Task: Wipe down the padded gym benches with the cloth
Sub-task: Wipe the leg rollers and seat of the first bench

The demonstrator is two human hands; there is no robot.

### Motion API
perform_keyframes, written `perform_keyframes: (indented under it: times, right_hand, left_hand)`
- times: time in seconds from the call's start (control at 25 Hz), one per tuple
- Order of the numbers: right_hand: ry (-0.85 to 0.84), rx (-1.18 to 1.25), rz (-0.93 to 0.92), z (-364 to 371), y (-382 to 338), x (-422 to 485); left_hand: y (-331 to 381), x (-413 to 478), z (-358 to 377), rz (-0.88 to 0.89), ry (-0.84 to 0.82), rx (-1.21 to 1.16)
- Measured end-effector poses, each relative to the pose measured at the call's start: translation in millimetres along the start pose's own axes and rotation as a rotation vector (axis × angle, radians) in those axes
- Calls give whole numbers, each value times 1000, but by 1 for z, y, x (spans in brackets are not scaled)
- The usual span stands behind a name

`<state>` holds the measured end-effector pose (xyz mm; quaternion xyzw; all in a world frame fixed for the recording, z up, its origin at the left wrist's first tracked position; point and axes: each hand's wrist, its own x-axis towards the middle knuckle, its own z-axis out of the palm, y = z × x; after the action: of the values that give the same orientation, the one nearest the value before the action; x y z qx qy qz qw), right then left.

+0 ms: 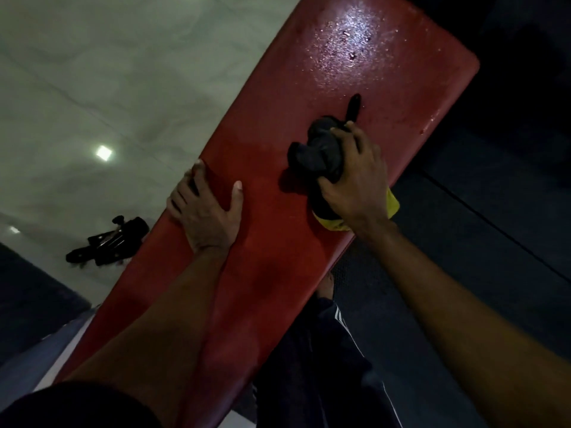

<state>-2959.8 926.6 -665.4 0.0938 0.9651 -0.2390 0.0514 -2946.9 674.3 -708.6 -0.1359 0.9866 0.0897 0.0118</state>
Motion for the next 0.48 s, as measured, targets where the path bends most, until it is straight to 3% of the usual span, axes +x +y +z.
perform_keyframes:
  times: [0.12,0.32,0.48]
  right_hand:
    - [63,47,124,15,-35,6]
    - [-105,-109,-216,12,-35,25]
    - [49,-62,-24,28,-66,41]
  left_hand:
    - [0,0,-1,-2,-20,-22]
    - [1,0,-13,-8,-100,-86]
    - [-20,-5,-24,87,-186,-101]
